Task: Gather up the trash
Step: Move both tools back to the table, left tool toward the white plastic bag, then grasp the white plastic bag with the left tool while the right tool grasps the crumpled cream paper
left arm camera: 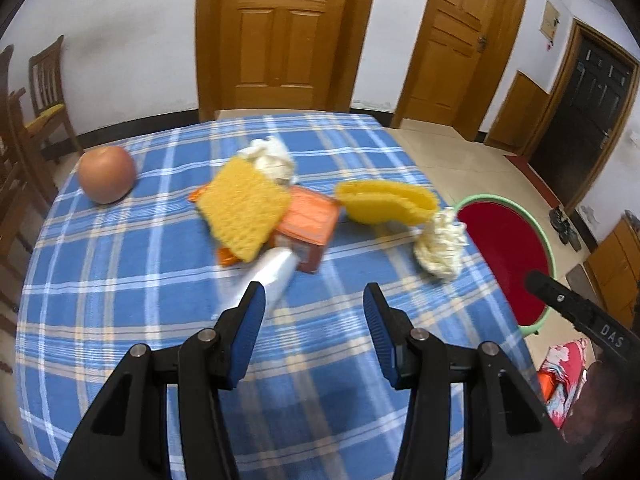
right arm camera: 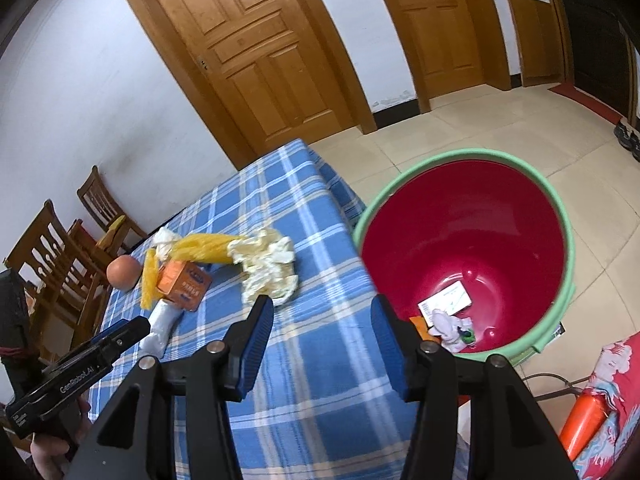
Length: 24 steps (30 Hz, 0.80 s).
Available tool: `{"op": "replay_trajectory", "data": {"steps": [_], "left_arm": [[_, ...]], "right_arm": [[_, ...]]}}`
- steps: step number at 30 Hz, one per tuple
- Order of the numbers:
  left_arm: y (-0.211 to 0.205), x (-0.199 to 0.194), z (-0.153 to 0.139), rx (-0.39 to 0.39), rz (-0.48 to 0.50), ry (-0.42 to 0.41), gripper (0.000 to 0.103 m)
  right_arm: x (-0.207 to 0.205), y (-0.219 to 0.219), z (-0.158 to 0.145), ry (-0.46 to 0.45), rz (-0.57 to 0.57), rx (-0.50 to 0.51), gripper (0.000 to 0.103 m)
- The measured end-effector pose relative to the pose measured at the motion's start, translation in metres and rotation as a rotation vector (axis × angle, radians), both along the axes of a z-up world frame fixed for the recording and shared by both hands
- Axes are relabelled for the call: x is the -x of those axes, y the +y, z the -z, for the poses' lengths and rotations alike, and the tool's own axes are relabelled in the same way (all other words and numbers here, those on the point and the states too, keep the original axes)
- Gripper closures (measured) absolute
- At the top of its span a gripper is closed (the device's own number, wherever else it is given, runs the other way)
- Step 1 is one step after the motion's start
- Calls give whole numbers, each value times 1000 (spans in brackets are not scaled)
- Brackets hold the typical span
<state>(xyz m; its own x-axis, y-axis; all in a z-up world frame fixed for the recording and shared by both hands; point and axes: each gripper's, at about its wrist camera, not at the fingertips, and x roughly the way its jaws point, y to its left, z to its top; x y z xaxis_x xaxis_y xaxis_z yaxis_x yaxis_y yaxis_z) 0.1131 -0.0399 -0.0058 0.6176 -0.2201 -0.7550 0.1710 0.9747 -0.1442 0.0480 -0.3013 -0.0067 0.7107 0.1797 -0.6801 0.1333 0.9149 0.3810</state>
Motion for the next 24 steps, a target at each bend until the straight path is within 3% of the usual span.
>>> {"op": "replay_trajectory", "data": {"steps": [14,24], "left_arm": [[24,-20,34,-26,-42,52,52],[26,-35,50,-23,-46,71,52]], "right_arm": [[-31,30,7,36,-41,47,32],[-61,47,23,70,-53,77,31]]}}
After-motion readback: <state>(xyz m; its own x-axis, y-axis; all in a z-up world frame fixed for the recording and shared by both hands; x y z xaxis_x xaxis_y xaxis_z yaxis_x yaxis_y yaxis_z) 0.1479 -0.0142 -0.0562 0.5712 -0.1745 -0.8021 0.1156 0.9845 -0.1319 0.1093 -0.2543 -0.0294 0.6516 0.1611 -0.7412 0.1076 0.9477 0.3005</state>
